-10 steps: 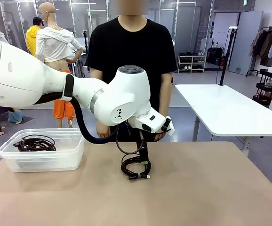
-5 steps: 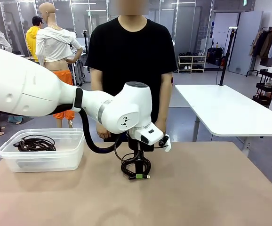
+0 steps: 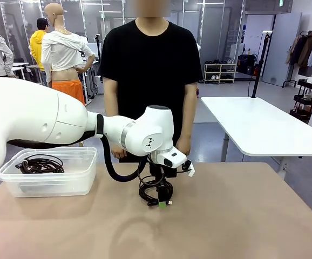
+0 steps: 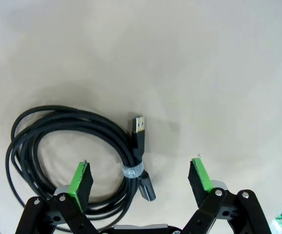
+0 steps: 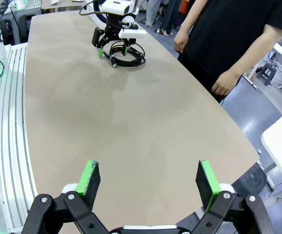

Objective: Organize and store the cables.
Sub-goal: Place the USB Extension Cable into the Organizing box.

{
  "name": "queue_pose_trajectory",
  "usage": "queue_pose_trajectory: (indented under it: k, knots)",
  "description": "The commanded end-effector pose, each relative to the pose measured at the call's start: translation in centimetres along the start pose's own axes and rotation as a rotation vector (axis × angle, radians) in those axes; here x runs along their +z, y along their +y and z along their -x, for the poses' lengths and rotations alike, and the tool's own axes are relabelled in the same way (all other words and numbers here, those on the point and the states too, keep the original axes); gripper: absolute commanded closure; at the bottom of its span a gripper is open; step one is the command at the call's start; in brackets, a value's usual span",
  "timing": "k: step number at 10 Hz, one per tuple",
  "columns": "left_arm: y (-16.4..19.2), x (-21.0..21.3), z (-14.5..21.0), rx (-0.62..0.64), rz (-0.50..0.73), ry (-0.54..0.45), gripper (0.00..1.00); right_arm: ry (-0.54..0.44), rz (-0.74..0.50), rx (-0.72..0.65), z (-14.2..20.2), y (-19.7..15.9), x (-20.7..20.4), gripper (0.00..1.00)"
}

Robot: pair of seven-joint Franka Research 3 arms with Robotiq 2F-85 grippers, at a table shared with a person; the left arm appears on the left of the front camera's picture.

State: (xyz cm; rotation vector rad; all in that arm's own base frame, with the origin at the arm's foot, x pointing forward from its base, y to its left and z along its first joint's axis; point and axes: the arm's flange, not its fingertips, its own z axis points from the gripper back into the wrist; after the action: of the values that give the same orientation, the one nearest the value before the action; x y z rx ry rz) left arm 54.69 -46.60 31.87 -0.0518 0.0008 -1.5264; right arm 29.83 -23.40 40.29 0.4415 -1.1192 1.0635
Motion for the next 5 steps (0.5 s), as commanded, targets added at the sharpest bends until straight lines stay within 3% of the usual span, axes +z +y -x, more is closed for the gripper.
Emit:
queue_pose_trajectory:
  k: [1, 3, 5]
  knots:
    - [0.56, 0.24, -0.61, 0.007, 0.045, 0.001, 0.0, 0.009, -0.011, -0.014, -0.28, -0.06, 0.29, 0.0]
    - [0.5, -0.06, -0.48, 0.003, 0.049, 0.015, 0.0, 0.009, -0.011, -0.014, -0.28, -0.06, 0.29, 0.0]
    - [0.04, 0.17, -0.09, 0.008, 0.039, 0.029, 0.54, 0.009, -0.011, -0.014, -0.28, -0.06, 0.29, 0.0]
